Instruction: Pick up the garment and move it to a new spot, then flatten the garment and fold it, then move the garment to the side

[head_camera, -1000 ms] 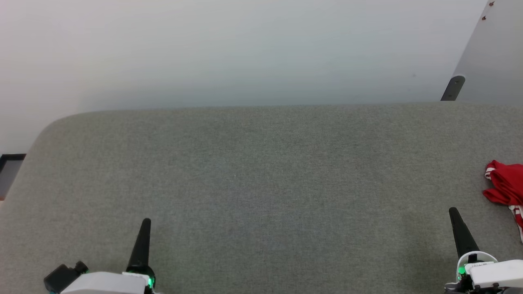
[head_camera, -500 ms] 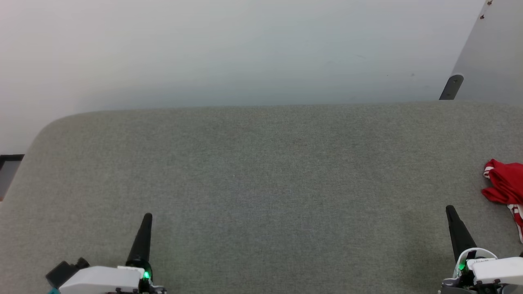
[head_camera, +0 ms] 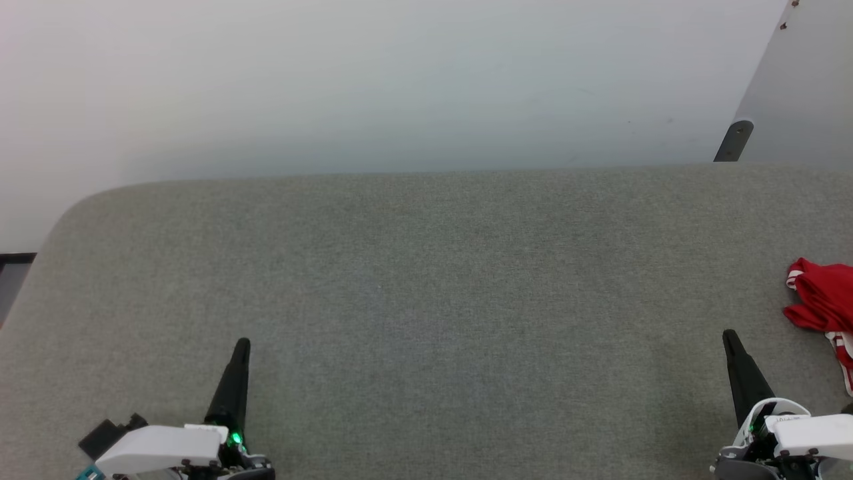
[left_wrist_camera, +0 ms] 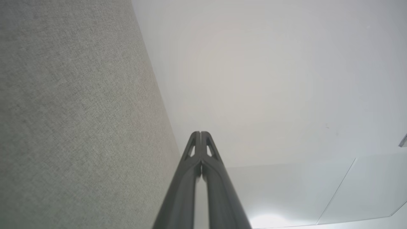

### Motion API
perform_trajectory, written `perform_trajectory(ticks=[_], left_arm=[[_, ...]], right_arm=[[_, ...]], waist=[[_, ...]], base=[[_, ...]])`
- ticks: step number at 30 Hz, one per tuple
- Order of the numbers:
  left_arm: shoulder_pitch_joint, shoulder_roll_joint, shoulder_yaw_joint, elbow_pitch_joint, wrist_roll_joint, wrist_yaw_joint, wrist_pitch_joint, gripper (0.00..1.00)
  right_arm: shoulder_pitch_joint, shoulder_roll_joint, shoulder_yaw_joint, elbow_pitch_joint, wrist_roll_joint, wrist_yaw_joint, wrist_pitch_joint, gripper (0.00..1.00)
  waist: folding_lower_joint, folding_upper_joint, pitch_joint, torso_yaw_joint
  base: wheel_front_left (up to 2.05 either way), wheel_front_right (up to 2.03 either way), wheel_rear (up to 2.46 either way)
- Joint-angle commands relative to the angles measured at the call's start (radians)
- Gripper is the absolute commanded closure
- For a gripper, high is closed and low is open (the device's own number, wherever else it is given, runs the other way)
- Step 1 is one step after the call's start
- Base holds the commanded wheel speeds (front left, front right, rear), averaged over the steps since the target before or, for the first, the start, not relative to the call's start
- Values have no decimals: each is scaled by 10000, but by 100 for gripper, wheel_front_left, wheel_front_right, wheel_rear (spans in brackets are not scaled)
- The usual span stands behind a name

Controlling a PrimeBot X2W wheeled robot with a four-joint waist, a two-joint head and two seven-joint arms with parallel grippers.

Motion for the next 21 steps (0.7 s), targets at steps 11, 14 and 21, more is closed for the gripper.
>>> perform_trajectory(ticks=[11,14,21], left_arm=[[-321,-17,86,160,-889,-52,265,100],[-352,-22,99,203,-1052,-54,333,100],[-402,-43,126,240,-1206,-55,380,100]], right_arm=[[-313,59,-6,204,855,-3,176,100],[-361,69,-8,251,981,-3,210,100],[-348,80,-12,294,1151,-3,241,100]], waist=[[0,0,14,-36],[0,0,17,-46],[0,0,21,-56]], base=[[0,0,0],[0,0,0],[0,0,0]])
